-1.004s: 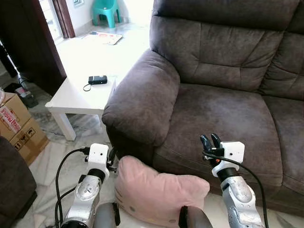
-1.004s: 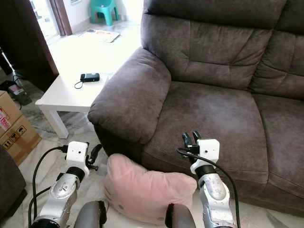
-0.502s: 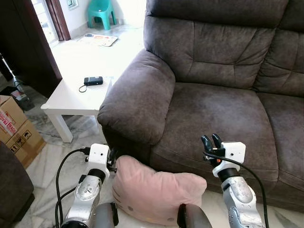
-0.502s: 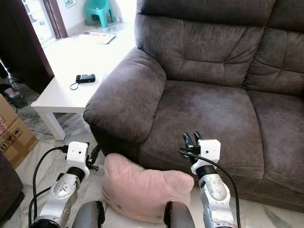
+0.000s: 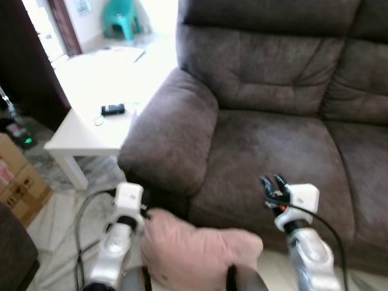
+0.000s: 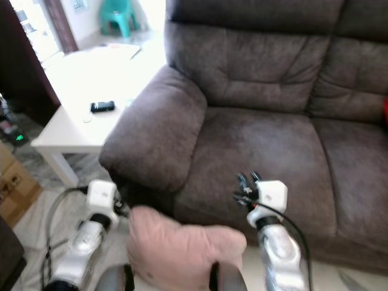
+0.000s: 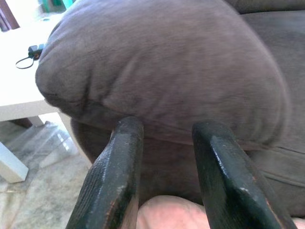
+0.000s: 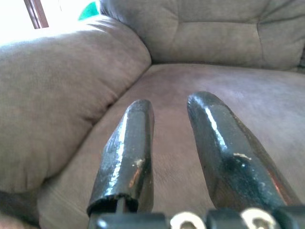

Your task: Move the pillow to the sofa from floor

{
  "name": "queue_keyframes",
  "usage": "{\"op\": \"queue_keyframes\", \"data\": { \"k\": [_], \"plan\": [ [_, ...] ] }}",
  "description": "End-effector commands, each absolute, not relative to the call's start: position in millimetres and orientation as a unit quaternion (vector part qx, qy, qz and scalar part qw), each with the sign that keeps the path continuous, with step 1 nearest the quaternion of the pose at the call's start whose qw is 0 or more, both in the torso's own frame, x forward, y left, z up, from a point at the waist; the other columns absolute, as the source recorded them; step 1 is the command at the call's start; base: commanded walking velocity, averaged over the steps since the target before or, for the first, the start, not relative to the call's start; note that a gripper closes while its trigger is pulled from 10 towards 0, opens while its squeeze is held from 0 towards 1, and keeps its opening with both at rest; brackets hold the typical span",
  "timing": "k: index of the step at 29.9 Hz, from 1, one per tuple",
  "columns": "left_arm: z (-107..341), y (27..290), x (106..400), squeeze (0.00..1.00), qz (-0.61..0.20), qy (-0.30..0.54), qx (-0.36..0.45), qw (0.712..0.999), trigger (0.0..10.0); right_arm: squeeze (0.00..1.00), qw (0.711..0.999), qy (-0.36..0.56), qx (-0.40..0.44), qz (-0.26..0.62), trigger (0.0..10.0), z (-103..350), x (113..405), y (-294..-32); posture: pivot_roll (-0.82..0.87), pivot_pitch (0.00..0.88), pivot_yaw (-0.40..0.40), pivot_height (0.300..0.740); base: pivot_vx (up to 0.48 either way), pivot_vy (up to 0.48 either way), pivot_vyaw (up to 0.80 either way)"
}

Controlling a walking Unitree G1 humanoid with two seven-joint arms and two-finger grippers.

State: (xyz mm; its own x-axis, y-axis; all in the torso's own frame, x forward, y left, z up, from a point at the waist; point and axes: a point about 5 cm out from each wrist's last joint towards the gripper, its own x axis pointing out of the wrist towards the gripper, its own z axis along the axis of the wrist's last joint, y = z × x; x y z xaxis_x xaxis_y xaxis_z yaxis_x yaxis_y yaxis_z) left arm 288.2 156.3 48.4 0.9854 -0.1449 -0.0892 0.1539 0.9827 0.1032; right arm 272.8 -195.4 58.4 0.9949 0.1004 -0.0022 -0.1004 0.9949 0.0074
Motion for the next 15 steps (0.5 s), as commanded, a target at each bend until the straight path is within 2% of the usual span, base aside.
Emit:
{"op": "queue_keyframes", "data": {
  "k": [1,15],
  "plan": [
    [49.5,164.1,287.8,0.00,-0.068,0.039,0.061,0.995,10.0,0.00,0.998,-0.006,0.009,0.062,10.0,62.0,276.4,-186.8,0.00,0.000,-0.034,0.570,0.000,0.000,0.00],
    [47.0,160.9,285.0,0.00,-0.082,0.044,0.054,0.994,10.0,0.00,0.998,-0.008,0.010,0.062,10.0,63.0,277.1,-186.9,0.00,0.000,-0.034,0.570,0.000,0.000,0.00]
  ]
}}
